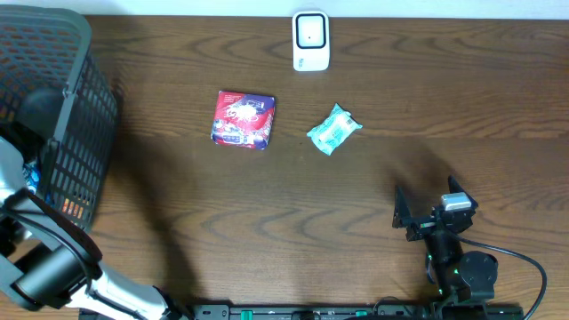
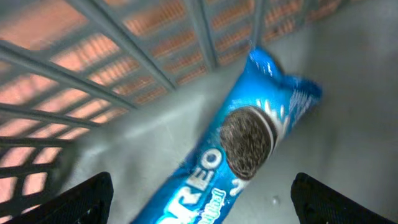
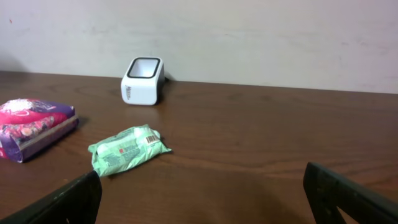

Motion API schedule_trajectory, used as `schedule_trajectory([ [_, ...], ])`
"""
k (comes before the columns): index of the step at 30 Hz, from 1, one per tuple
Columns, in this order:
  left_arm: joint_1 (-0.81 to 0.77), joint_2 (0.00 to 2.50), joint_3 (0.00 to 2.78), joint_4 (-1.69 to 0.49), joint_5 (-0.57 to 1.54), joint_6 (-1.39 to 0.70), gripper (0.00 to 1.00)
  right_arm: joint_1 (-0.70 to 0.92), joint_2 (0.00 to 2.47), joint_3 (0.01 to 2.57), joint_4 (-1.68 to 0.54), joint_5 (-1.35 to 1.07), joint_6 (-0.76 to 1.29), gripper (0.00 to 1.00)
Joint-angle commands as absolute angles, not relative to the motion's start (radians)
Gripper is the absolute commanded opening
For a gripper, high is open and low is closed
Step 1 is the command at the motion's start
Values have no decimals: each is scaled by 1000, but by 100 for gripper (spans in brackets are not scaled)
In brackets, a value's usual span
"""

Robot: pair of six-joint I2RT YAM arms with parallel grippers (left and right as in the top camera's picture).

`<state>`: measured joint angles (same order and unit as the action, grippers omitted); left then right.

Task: Scan the item barcode
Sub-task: 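Move the left gripper back into the basket and grasp the blue Oreo pack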

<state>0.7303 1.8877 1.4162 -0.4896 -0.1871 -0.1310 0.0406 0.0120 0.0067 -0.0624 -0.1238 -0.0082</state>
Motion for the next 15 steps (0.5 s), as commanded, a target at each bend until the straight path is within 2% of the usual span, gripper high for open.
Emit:
schedule_trajectory([
  [1,738,1916,1422,-501,-107,-59,92,54,7,6,-65,-133,-12,99],
  [8,743,1996,1415,-516,-80,-19,91,54,7,6,-65,-133,-12,99],
  [13,762,2065,1415,-511,-79,-19,88,54,7,6,-65,-133,-12,99],
  [15,769,2083,1415,-511,-78,-19,84,54,7,6,-65,-133,-12,99],
])
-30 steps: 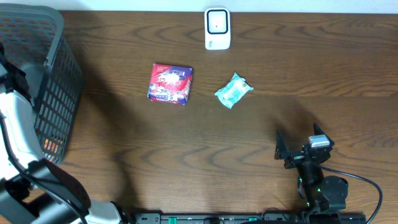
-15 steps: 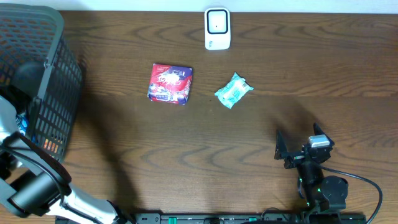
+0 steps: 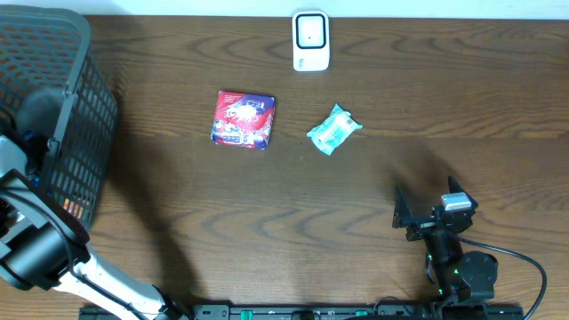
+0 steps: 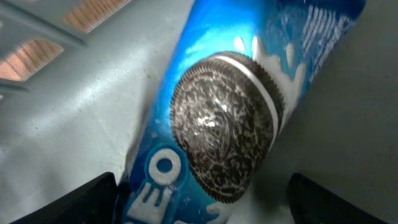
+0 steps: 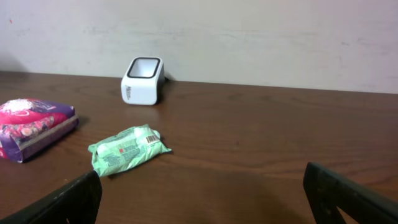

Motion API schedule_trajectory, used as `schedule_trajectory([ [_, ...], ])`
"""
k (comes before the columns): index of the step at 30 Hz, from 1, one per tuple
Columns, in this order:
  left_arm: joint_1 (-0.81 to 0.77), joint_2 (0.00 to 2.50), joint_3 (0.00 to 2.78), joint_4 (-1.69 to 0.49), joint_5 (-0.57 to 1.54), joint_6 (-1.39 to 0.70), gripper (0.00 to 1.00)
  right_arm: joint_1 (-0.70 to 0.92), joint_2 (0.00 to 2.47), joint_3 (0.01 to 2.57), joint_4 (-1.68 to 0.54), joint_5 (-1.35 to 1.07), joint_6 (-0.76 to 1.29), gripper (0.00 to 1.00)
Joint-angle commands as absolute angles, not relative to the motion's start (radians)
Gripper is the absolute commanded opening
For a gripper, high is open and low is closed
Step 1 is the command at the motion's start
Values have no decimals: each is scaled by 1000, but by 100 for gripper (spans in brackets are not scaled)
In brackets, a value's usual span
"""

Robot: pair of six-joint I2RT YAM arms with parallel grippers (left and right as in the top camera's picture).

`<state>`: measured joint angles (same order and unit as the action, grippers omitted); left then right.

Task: Scan the item barcode
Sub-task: 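Move the left gripper back into the basket and grasp the blue Oreo pack, then carry the Oreo pack to the scanner and place it between the packs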

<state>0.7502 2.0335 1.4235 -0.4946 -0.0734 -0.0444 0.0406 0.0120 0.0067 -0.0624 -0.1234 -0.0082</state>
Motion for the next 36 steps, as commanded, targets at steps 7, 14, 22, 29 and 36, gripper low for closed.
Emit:
schedule_trajectory([
  [7,776,2086,1419,-494,-78,-80,12,54,7,6,-65,-133,-12,99],
  [14,776,1964,1420,-481,107,-190,7,54,7,6,-65,-133,-12,99],
  [22,775,1630,1420,-370,432,-261,7,54,7,6,-65,-133,-12,99],
  [29,765,1370,1420,-278,678,-396,7,54,7,6,-65,-133,-12,99],
  [36,620,1256,1420,-213,845,-481,7,54,7,6,-65,-133,-12,99],
])
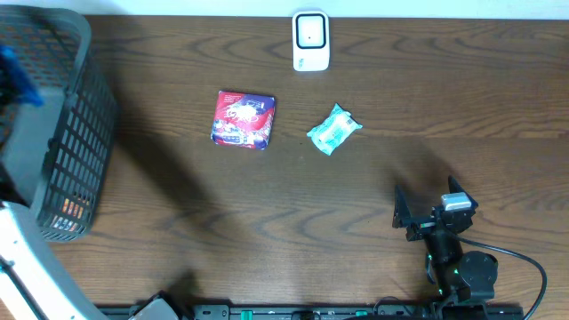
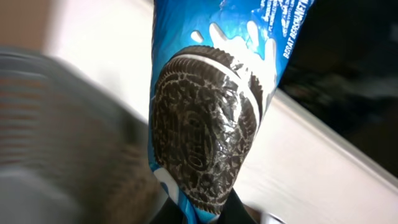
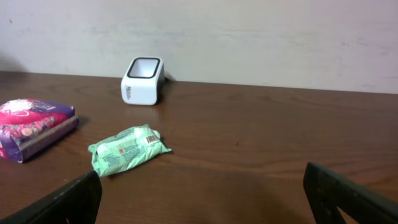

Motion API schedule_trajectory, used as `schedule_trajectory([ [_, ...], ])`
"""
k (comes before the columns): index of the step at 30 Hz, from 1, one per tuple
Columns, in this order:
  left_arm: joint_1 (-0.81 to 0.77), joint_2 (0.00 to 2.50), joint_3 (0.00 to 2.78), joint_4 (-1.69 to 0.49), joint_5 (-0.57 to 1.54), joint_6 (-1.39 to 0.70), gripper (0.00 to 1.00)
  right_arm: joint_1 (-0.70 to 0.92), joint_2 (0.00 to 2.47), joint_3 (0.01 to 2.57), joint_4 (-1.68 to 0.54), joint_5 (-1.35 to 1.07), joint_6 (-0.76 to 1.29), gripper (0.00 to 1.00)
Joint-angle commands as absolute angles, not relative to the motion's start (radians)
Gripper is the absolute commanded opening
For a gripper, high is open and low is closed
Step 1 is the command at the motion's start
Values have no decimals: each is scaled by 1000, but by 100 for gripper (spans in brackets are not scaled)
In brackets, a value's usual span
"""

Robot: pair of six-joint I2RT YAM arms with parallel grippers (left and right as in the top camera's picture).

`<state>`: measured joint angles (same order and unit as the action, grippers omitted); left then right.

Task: Scan the item barcode
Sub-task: 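Carry the Oreo pack to the scanner and place it between the packs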

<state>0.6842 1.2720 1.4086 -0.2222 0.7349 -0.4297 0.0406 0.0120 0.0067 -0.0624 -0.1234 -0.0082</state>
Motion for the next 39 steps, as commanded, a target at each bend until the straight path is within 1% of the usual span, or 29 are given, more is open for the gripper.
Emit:
schedule_trajectory([
  [1,579,1255,1420,-213,846,-481,7,54,7,6,-65,-133,-12,98],
  [7,337,1310,1420,-214,838,-481,7,54,7,6,-65,-133,-12,99],
  [12,136,1398,1420,-250,741,-485,7,54,7,6,-65,-133,-12,99],
  [17,-57,1499,1420,-288,550,-516,7,54,7,6,-65,-133,-12,99],
  [18,-107,1528,1420,-298,481,-516,7,54,7,6,-65,-133,-12,99],
  [24,-296,1658,1420,-344,167,-541,7,54,7,6,-65,-133,-12,99],
  [29,-403,1789,1420,-335,54,-540,7,54,7,6,-65,-133,-12,99],
  [34,-449,1903,1420,-287,10,-540,7,54,7,6,-65,-133,-12,99],
  [37,-455,1959,1420,-268,10,-540,17,54,7,6,-65,-133,-12,99],
  [38,-455,1971,1420,-271,10,-540,25,54,7,6,-65,-133,-12,99],
  [39,-455,1979,1420,-273,11,-536,38,54,7,6,-65,-133,-12,99],
])
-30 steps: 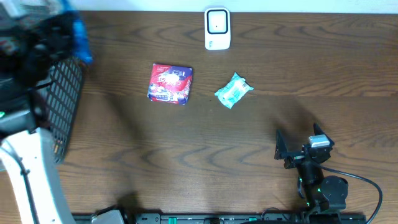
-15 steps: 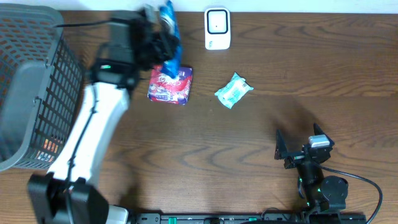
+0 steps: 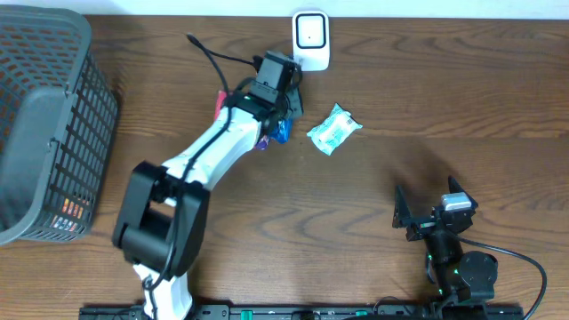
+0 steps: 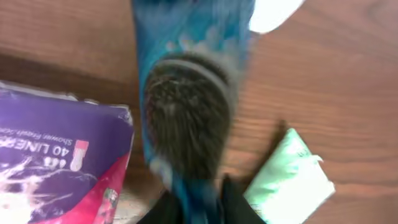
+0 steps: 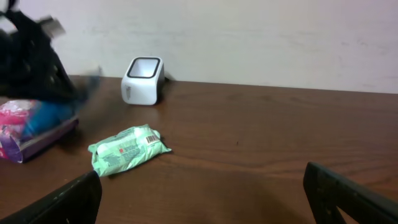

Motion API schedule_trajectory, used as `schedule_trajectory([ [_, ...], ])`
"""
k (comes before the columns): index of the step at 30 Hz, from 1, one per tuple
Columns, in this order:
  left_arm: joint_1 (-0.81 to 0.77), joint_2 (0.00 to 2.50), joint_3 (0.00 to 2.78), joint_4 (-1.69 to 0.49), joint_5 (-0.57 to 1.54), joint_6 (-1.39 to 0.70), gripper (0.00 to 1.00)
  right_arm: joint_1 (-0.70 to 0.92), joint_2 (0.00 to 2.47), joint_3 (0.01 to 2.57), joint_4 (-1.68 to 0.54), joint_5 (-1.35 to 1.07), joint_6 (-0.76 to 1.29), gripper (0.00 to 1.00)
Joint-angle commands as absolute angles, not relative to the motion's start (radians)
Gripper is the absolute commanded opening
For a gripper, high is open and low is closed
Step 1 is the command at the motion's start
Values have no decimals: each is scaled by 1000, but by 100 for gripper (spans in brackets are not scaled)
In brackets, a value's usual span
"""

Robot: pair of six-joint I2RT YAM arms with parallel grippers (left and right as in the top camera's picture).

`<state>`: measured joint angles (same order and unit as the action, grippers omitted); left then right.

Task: Scan the item barcode
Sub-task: 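Carry the Oreo pack to the scanner and place it between the packs, then reach the left gripper into the basket and grasp the Kleenex pack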

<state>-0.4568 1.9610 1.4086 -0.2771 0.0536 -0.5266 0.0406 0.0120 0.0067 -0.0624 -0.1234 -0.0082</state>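
A blue Oreo pack, blurred in the left wrist view, hangs over the table with my left gripper shut on its lower end. In the overhead view the pack pokes out under the left gripper, just below and left of the white scanner. The scanner also shows at the back in the right wrist view. My right gripper stands open and empty near the table's front right.
A purple and red pack lies left of the Oreo pack, partly under the left arm. Right of it lies a green packet. A dark mesh basket stands at the left edge.
My left gripper, still shut on the Oreo pack, was up over the basket at the far left. It is now over the middle of the table, close to the scanner. The right arm has not moved.
My left gripper was open inside the basket above the Oreo pack, then closer around it. Later it was shut on the pack, lifted at the basket's top. Now it holds the pack by the scanner. The right gripper stayed open and still.
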Motion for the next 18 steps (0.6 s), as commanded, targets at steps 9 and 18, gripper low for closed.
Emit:
schedule_trajectory([
  [9,-448,1888,1420,-276,36,-474,57,54,7,6,-65,-133,-12,99],
  [18,-362,1512,1420,-296,-149,-182,64,54,7,6,-65,-133,-12,99],
])
